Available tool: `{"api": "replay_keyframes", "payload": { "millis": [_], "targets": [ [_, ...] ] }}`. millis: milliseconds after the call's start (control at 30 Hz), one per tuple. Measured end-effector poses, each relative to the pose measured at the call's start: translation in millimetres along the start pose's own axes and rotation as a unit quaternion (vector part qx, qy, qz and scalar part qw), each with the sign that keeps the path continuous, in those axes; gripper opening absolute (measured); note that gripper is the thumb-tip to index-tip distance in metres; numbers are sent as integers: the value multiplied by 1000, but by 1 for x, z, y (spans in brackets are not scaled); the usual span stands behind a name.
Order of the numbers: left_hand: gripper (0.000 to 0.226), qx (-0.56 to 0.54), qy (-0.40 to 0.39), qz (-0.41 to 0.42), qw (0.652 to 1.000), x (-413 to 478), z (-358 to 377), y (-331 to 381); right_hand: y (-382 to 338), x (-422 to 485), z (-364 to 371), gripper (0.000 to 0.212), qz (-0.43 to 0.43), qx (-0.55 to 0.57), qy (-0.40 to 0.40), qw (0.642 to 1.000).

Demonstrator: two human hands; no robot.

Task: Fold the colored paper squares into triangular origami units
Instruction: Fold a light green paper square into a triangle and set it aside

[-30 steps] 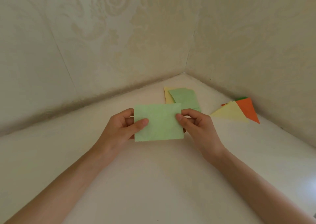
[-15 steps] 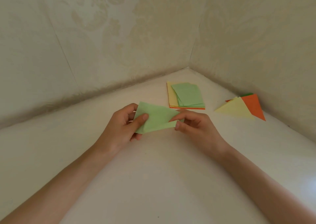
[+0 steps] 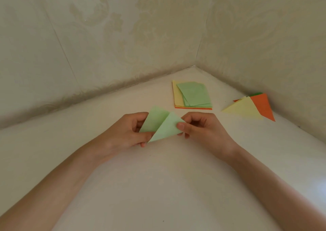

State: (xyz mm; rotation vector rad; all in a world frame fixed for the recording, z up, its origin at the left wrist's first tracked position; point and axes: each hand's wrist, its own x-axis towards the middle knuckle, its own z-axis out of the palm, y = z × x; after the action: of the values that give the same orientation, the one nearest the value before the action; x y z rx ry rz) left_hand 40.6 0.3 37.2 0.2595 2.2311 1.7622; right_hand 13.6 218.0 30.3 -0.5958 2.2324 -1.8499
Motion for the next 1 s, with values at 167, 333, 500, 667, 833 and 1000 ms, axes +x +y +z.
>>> {"api": "replay_keyframes", "payload": {
  "millis": [167, 333, 500, 667, 833, 1000],
  "targets": [
    [36, -49, -19, -11, 999, -2, -1, -2, 1, -2, 9, 13, 36, -1, -10, 999],
    [25, -83, 57, -16, 995, -2, 17, 2, 0, -4, 12, 14, 33, -38, -16, 999],
    [16, -107, 114, 5, 988, 0, 24, 1, 0, -5, 15, 14, 23, -51, -15, 998],
    [18, -130, 127, 34, 983, 0, 25, 2, -2, -6, 16, 17, 10, -55, 1, 998],
    [19, -115, 128, 75, 982, -1, 25, 3, -4, -6, 18, 17, 15, -58, 18, 998],
    [14, -103, 140, 92, 980, -1, 26, 1, -6, -4, 19, 14, 15, 7, 59, 998]
  ]
}}
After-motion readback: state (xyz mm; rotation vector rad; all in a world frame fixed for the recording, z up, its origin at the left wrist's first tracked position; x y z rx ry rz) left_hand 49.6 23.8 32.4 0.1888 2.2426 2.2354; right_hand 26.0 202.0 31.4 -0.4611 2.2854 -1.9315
